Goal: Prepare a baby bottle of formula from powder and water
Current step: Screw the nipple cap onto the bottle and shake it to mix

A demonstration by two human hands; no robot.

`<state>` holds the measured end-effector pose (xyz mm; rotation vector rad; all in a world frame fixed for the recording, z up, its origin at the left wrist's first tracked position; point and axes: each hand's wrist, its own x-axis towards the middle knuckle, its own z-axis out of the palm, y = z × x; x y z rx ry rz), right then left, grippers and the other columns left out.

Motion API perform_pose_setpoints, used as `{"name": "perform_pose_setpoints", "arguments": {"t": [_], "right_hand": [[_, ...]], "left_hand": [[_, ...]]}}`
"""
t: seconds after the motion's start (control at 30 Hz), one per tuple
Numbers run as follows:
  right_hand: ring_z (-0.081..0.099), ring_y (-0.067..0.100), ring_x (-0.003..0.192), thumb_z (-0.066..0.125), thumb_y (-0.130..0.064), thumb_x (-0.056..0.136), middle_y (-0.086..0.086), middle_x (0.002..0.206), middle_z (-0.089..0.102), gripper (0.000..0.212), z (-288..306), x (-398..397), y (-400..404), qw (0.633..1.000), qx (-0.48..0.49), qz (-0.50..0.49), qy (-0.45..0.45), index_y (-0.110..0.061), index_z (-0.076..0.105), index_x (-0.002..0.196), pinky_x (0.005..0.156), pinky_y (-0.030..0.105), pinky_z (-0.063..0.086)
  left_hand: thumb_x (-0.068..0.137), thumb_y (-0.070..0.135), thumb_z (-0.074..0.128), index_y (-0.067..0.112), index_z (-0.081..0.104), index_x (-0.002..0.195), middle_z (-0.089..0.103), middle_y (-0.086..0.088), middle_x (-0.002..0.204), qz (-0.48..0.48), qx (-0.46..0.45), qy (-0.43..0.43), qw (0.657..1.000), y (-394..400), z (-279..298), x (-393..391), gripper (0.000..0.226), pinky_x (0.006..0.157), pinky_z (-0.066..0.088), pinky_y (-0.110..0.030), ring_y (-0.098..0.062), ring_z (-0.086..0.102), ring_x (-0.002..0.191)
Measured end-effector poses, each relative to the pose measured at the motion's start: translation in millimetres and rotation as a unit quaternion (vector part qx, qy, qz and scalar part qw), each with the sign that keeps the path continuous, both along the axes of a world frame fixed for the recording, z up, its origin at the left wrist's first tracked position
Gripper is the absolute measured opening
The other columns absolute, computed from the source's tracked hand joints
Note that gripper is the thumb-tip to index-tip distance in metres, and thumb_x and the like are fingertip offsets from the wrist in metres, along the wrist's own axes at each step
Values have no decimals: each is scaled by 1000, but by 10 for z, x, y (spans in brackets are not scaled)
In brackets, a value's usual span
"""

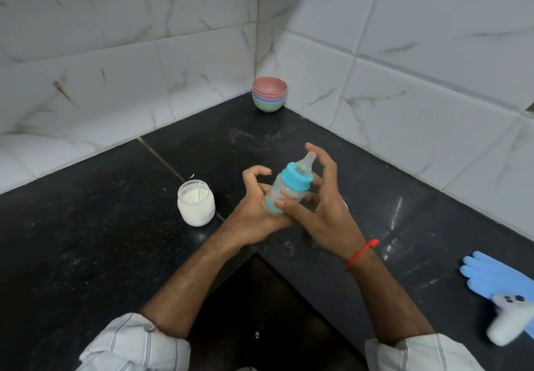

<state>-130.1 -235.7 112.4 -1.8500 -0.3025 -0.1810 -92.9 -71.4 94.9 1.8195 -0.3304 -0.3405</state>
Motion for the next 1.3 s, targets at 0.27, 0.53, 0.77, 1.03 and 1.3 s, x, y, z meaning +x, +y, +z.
{"name": "perform_pose_setpoints", "arguments": {"t": [0.27, 0.53, 0.77, 1.03, 1.3], "right_hand": [[75, 29, 99, 77, -6, 82, 21, 122, 65, 88, 194, -172, -167, 948, 272, -166, -28, -35, 29, 150, 68, 41, 64], [75, 26, 97, 78, -14, 82, 16, 121, 67, 85, 250, -211, -105, 929, 311, -200, -12, -38, 31, 149, 60, 38, 62], [74, 28, 99, 77, -11, 84, 16, 119, 67, 78, 127, -251, 29, 934, 310, -174, 48, -42, 37, 144, 61, 38, 62], [74, 30, 95, 75, -14, 85, 13, 112, 69, 75, 121, -236, -74, 920, 345, -181, 52, -39, 37, 145, 59, 39, 61], [73, 33, 101, 76, -19, 85, 8, 111, 70, 78, 142, -168, -193, 902, 375, -213, 24, -39, 34, 147, 64, 44, 62]], "left_hand": [[72, 8, 60, 43, 11, 152, 43, 9, 143, 4, -157, 46, 987, 140, -209, -153, 100, 77, 51, -28, -15, 63, 100], [89, -3, 54, 40, 37, 142, 54, 7, 131, 143, -69, -53, 986, 213, -368, -23, 71, 77, 47, -28, -18, 59, 74], [78, 15, 49, 37, 44, 136, 59, 9, 125, 192, -77, -63, 976, 191, -376, -38, 63, 76, 51, -32, -41, 61, 87], [88, 1, 55, 38, 46, 135, 58, 9, 125, 190, -68, -75, 977, 195, -449, -2, 60, 79, 51, -29, -37, 60, 82], [93, 7, 63, 38, 52, 129, 59, 8, 124, 194, -66, -97, 974, 142, -498, -54, 49, 73, 52, -17, 0, 58, 75]]}}
